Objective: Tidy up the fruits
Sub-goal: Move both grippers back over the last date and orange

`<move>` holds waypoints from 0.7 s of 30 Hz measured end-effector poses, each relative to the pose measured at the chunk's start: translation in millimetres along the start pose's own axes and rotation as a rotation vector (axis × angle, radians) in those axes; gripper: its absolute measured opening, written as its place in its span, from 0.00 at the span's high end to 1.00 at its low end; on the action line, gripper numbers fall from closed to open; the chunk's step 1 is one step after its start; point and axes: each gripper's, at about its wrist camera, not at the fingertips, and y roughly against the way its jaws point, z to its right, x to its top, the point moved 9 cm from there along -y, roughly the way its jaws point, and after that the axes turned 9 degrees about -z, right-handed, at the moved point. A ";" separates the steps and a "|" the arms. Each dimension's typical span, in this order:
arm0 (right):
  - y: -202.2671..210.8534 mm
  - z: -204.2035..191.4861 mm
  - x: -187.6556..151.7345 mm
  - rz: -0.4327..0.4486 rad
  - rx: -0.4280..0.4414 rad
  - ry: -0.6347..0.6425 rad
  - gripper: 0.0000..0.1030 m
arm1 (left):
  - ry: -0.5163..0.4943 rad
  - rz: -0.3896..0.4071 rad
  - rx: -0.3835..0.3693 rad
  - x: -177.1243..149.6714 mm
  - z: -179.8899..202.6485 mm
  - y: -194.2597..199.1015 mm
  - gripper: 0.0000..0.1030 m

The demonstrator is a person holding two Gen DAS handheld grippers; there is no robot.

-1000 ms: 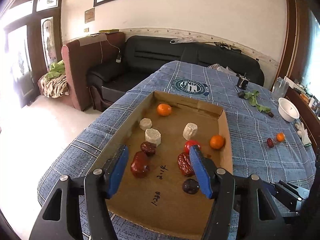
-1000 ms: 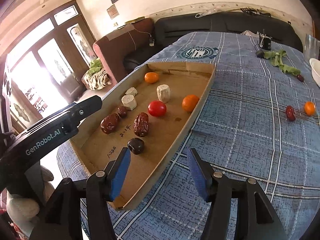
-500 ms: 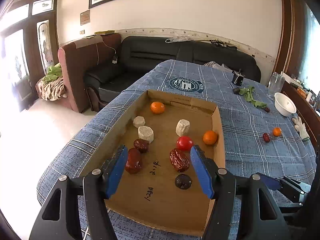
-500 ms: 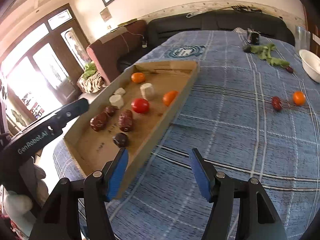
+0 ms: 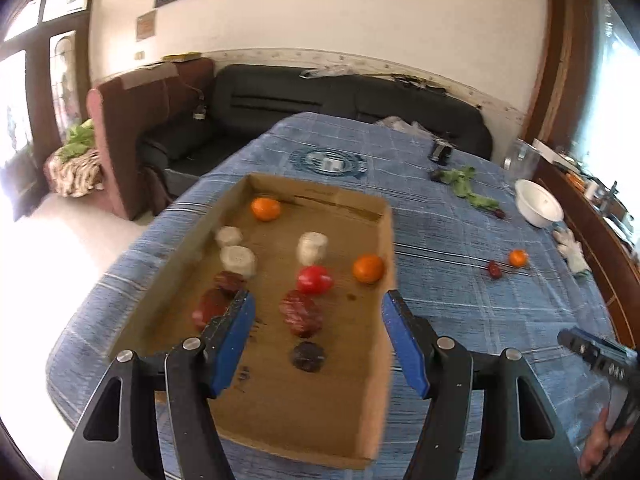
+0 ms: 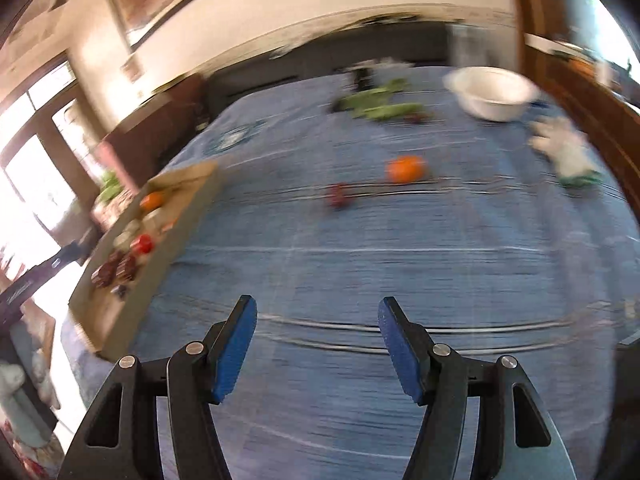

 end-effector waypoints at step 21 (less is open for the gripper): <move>-55.7 44.5 112.9 0.026 -0.064 -0.072 0.46 | -0.242 -0.118 -0.134 8.9 145.3 -51.4 0.33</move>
